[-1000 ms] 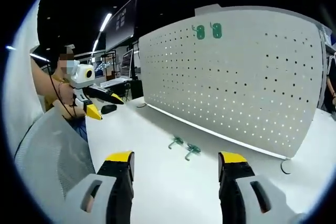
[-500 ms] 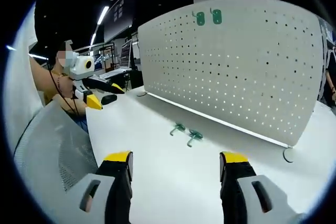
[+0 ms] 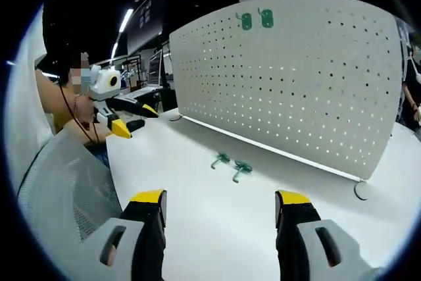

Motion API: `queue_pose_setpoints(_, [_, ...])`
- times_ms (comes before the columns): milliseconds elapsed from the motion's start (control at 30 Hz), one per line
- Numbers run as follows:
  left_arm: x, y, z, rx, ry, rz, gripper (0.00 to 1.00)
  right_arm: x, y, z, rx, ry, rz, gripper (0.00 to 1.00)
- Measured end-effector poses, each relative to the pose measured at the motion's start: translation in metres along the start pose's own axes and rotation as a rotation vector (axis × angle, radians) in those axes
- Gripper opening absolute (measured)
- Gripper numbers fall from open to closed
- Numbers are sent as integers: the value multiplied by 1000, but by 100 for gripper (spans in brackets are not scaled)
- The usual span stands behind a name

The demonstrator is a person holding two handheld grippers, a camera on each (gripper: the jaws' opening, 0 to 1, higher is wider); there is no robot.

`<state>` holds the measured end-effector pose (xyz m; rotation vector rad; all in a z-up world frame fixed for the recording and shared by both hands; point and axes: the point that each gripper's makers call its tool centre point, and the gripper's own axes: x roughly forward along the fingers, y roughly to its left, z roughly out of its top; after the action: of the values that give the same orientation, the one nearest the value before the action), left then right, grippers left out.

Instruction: Insert the hook assembly into the mounting plate slot until the hook locks in place.

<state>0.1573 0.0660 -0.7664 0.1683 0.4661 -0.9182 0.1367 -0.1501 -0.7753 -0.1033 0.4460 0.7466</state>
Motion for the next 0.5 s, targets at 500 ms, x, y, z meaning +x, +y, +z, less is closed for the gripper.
queue_pose_setpoints(500, [34, 4, 4, 133, 101, -92, 69, -10, -2, -4, 25, -7, -19, 65])
